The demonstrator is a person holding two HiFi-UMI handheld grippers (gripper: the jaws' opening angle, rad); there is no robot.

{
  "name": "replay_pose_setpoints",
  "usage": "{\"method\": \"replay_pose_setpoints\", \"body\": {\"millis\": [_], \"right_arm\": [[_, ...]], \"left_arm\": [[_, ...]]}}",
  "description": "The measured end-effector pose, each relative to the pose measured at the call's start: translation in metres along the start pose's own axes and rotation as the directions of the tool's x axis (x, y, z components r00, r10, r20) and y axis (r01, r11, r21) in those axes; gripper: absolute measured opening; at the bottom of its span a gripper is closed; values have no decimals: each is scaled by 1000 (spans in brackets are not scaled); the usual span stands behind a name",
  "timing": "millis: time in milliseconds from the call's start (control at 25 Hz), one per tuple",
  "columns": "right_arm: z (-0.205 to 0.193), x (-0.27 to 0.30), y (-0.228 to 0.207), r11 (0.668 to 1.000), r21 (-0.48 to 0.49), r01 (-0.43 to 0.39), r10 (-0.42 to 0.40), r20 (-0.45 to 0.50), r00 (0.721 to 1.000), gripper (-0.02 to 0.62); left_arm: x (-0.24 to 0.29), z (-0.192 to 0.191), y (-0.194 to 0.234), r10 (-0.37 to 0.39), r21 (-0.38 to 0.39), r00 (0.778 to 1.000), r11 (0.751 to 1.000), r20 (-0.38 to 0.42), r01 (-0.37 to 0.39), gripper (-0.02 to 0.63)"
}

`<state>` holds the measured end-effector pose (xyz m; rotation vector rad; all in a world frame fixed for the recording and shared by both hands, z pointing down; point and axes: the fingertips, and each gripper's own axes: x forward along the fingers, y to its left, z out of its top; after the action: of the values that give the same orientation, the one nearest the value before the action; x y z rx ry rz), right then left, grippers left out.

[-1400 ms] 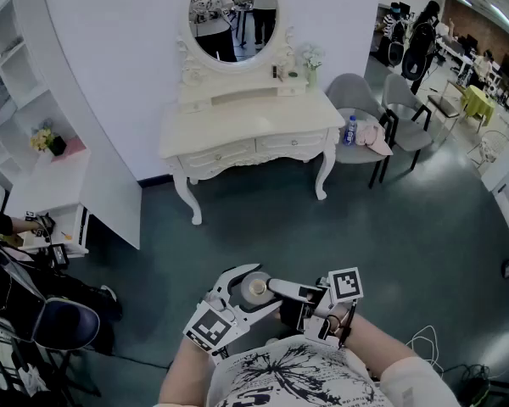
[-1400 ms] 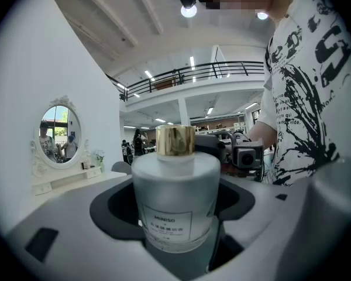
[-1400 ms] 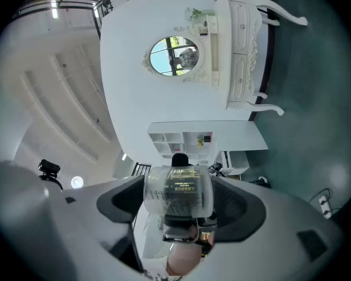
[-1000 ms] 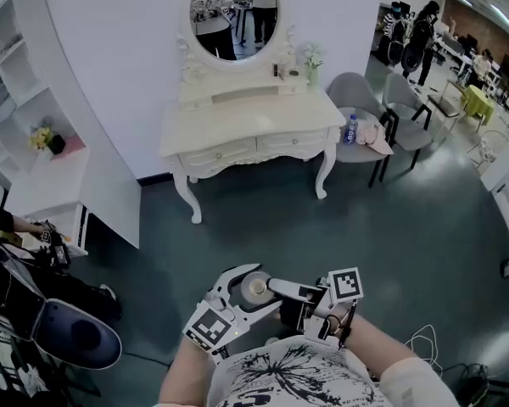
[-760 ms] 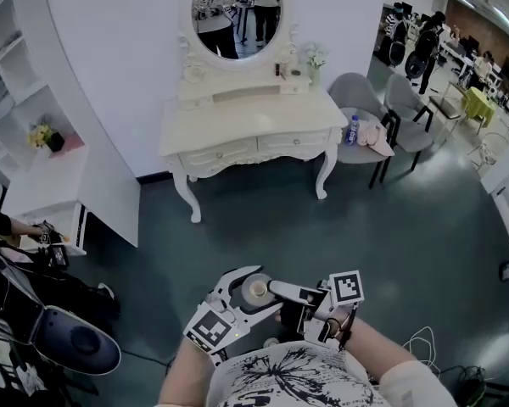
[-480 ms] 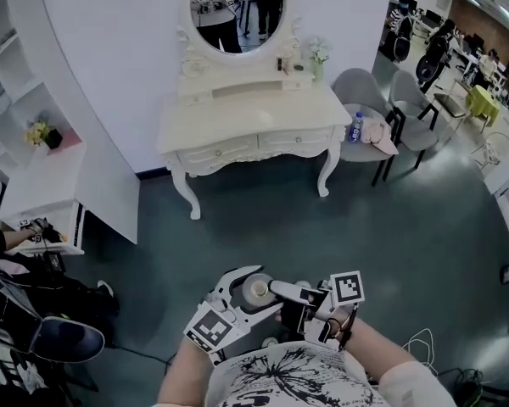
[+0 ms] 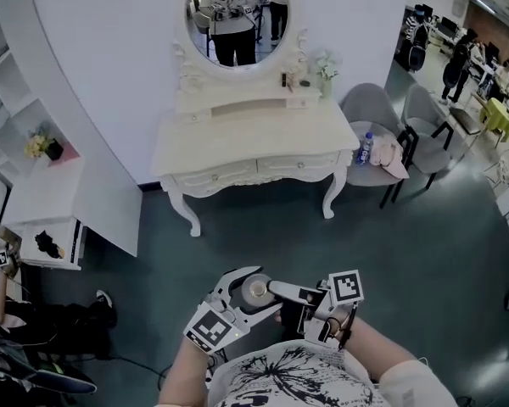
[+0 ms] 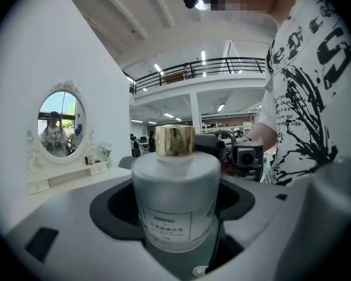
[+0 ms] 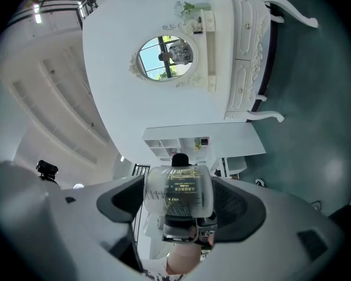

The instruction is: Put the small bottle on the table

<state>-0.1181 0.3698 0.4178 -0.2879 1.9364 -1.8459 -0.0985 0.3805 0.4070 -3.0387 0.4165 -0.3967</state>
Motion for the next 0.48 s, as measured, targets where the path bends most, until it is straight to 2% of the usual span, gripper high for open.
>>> {"method": "replay_pose_setpoints", "body": {"millis": [280, 480], "right_arm": [[104, -27, 15, 1000, -21, -1, 0, -42, 999, 370], [156, -43, 13, 1000, -15, 10, -10, -35, 999, 370]], "left_arm": [[87, 28, 60, 44, 7, 999, 999, 13, -44, 351], [134, 33, 87, 47, -5, 999, 999, 9, -47, 351]]}}
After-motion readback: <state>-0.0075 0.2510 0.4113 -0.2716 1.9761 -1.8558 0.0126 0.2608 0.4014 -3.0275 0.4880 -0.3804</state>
